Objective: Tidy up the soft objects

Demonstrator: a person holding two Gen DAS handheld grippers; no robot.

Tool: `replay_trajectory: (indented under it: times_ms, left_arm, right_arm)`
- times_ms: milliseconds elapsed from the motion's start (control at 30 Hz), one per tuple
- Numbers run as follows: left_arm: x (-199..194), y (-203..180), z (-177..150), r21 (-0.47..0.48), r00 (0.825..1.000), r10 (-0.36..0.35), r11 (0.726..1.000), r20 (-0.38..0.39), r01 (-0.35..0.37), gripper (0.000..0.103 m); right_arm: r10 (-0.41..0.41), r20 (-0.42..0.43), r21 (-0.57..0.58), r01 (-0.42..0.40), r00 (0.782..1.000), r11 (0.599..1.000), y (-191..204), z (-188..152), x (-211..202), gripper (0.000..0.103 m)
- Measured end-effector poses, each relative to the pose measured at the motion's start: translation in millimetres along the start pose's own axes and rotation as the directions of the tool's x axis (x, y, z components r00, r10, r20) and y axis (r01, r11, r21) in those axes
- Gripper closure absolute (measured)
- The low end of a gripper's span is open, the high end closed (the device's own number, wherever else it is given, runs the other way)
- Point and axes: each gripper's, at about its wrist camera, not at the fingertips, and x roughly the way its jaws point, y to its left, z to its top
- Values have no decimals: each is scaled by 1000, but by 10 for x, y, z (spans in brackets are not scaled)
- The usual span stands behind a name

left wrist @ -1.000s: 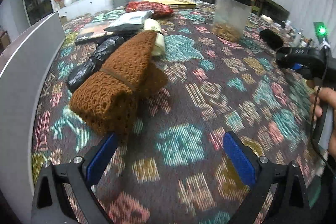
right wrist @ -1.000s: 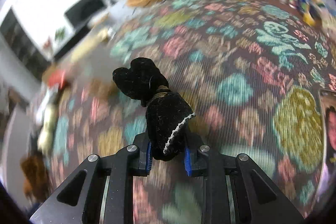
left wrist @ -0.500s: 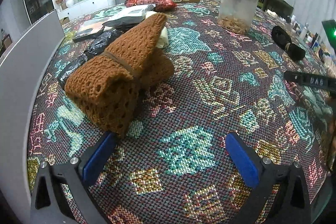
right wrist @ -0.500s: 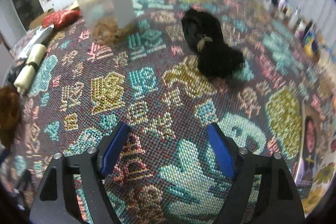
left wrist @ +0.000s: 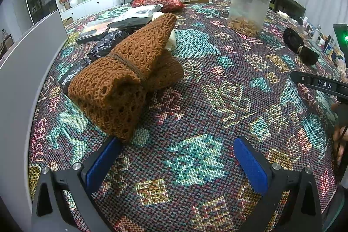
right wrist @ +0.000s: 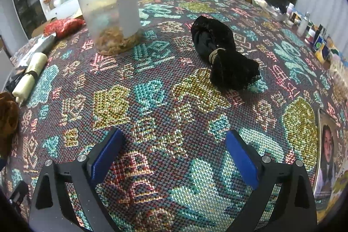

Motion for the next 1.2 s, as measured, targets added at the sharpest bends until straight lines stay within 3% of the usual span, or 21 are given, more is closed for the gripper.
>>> replay_trajectory:
  times_ms: [1200]
  left_arm:
    - [0,-2,1,-1,1000,1,1000,1,-1,0]
  right_arm:
    - [5,2,0,-5,1000,1000,2,42,37,6]
